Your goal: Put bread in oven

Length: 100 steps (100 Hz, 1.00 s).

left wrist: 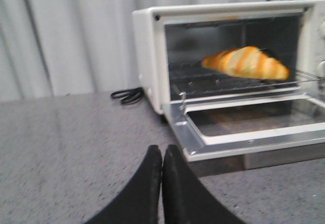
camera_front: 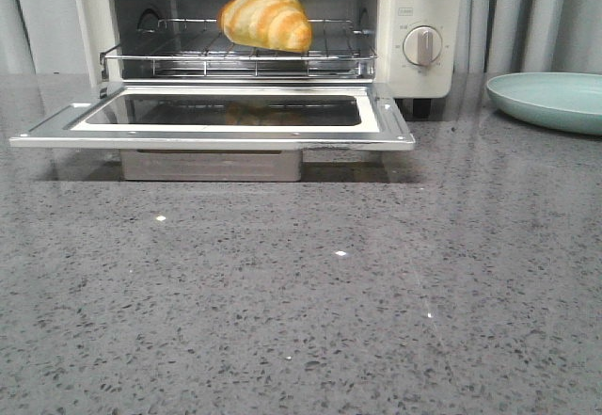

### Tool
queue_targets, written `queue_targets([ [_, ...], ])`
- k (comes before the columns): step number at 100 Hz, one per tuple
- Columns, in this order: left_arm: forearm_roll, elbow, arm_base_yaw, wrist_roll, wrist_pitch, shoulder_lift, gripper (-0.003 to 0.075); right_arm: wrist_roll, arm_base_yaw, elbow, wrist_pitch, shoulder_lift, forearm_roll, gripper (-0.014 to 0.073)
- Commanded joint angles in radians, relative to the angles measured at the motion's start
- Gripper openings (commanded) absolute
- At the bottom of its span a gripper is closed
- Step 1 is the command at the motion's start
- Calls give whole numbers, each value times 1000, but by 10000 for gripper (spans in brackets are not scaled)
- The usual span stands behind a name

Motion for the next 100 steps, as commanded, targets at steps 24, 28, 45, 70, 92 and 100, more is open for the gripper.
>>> queue_targets([
  [24, -39, 67, 137, -26, -6, -75, -21, -2, -2, -24, -61, 8, -41, -48],
  [28, -39, 67, 146, -26, 47, -74, -21, -2, -2, -24, -61, 8, -41, -48],
  [45, -54, 67, 173, -26, 203, -74, -21, -2, -2, -24, -63, 8, -44, -48],
  [70, -95, 67, 175, -26, 224, -74, -21, -2, -2, -24, -63, 8, -44, -48],
  [92, -95, 67, 175, -26, 224, -74, -21, -2, -2, -24, -63, 8, -44, -48],
  [100, -95, 67, 175, -26, 224, -74, -21, -2, -2, -24, -63, 8, -44, -48],
])
